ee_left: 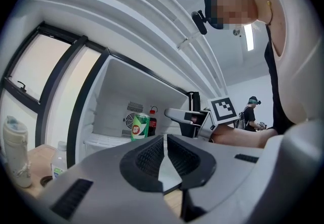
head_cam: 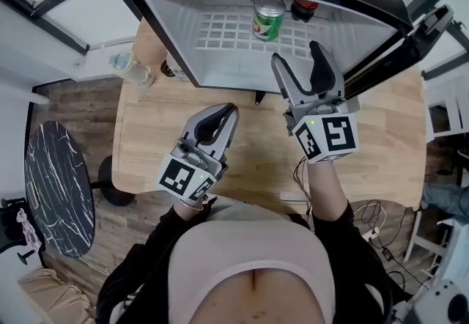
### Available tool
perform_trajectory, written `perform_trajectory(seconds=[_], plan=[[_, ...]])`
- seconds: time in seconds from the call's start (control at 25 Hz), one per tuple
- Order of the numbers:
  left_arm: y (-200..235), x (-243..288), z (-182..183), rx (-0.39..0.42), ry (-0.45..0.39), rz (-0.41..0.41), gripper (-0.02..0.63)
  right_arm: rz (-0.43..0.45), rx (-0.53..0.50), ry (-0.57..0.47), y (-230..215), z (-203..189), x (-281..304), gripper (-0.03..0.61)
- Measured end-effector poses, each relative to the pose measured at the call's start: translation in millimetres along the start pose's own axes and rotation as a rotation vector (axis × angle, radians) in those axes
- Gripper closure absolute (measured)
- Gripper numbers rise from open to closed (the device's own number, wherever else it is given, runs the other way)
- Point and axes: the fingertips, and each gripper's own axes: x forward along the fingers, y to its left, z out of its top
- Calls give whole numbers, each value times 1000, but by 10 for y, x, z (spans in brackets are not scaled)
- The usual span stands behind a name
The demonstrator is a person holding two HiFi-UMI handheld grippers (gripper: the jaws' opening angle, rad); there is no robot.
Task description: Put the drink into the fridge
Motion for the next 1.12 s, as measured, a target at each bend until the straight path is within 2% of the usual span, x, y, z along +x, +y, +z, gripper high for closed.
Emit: perform_trajectory(seconds=[0.36,0.56,0.76,0.92,1.12], plan=[[-64,202,25,-1,-7,-47,586,-19,-12,57,66,-171,-390,242],[-187,310,24,3,-9,-89,586,-38,-61,59,76,-183,-539,300],[-262,361,55,4,-15,-115,586,-71,-57,42,71,-123,-663,370],[-312,377,72,4,-20,-131,586,-84,-71,28,117,-65,-744,454],[-381,372,86,7,-23,-142,586,-99,-70,23,151,-43,-823,502]])
